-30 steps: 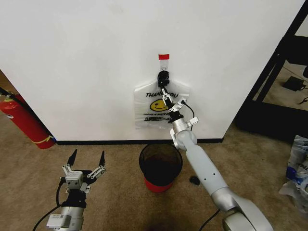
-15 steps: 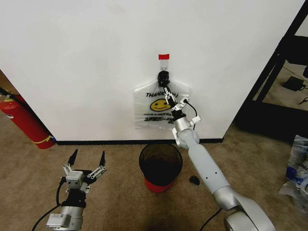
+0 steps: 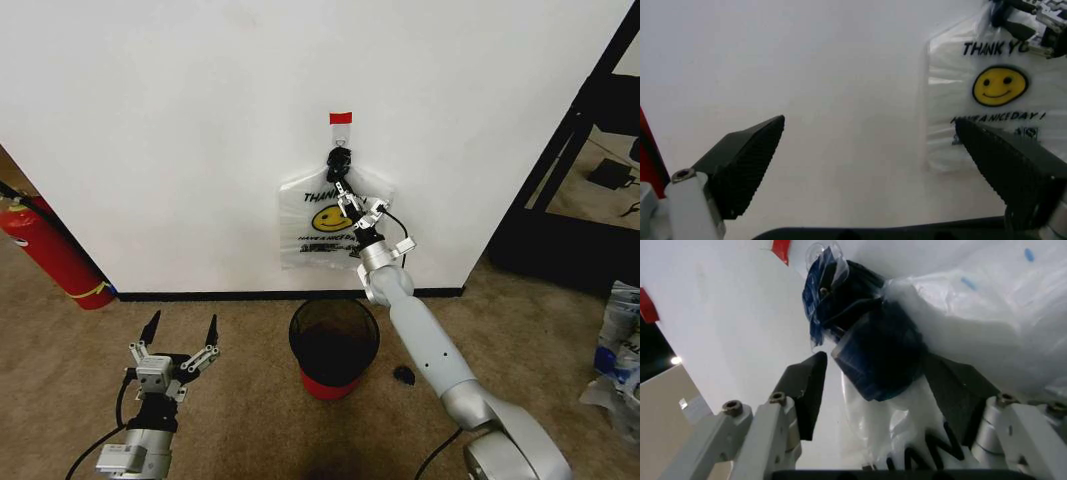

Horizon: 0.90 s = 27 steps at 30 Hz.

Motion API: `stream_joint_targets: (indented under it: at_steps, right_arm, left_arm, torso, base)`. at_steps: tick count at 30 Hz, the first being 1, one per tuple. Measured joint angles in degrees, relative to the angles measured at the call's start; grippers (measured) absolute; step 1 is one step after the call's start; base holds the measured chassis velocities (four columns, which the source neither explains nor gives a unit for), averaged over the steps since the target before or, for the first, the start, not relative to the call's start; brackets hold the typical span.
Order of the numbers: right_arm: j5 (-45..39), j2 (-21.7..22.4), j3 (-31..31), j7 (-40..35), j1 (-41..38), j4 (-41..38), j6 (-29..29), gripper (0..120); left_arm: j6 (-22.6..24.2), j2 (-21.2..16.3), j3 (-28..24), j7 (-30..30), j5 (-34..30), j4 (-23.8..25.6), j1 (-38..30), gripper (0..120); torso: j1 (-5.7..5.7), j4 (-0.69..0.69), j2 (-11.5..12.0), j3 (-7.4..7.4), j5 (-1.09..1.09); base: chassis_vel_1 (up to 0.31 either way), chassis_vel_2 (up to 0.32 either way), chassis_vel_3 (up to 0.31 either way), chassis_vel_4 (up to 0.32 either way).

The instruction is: Pick up the garbage bag from the wall and place it over the trash bin.

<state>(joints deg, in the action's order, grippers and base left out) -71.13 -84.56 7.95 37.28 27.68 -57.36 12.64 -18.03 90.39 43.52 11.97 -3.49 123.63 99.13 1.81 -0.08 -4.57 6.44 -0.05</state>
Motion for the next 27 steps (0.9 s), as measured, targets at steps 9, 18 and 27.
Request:
stream_joint_targets:
  at_steps: [9, 18, 27]
  right_arm:
    - [0.2, 0.0, 0.1, 0.1, -0.1, 0.3, 0.0, 28]
    - [0.4, 0.5, 0.2, 0.2, 0.5, -0.9, 0.2, 18]
    - [1.1, 1.1, 0.6, 0.1, 1.1, -1.5, 0.2, 17]
  left_arm:
    - [-0.3, 0.2, -0.3, -0.2, 0.0, -0.7, -0.4, 100]
    - [-0.5, 0.4, -0.8, -0.2, 0.2, -1.1, -0.6, 100]
    - [-0.7, 0.5, -1.1, -0.3, 0.4, -1.4, -0.7, 100]
  torso:
    - [0.0, 0.0, 0.0, 0.0, 0.0]
    - [0.0, 0.0, 0.0, 0.0, 0.0]
    - [0.0, 0.0, 0.0, 0.0, 0.0]
  base:
    - [0.0, 0.0, 0.0, 0.0]
    - [0.0, 0.0, 0.0, 0.0]
    - [0.0, 0.0, 0.0, 0.0]
